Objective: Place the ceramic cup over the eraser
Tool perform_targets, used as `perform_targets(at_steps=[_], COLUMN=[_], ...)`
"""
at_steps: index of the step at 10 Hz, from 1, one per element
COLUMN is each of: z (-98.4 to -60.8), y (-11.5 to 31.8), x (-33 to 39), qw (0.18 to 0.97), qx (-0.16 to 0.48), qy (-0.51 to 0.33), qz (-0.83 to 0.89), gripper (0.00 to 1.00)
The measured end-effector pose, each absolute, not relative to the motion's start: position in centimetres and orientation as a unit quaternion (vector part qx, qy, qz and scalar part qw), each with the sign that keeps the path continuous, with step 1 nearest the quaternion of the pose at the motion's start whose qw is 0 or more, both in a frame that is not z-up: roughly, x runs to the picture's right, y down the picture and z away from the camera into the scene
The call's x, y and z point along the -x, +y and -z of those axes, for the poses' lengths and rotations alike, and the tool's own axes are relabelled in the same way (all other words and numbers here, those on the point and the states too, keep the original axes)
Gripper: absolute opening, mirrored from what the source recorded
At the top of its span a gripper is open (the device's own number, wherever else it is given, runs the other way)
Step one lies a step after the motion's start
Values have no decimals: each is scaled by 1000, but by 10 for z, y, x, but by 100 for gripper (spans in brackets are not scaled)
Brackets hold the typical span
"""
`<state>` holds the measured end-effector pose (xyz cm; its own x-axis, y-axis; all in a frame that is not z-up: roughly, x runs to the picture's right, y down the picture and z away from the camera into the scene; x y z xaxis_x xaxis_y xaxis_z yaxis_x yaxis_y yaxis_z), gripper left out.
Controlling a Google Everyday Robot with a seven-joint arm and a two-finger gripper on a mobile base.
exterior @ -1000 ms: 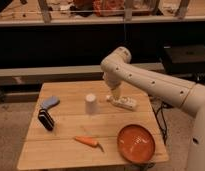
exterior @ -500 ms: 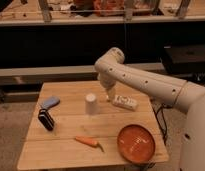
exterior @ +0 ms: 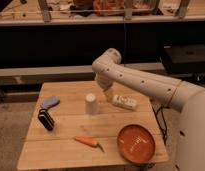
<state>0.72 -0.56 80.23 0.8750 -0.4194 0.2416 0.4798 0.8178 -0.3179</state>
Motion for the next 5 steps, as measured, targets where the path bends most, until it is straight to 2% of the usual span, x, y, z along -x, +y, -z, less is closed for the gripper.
perform_targets(at_steps=[5], z=[-811], y=[1], x=[4], qw=[945], qx=[191], qy=[-93], qz=[250], gripper=[80])
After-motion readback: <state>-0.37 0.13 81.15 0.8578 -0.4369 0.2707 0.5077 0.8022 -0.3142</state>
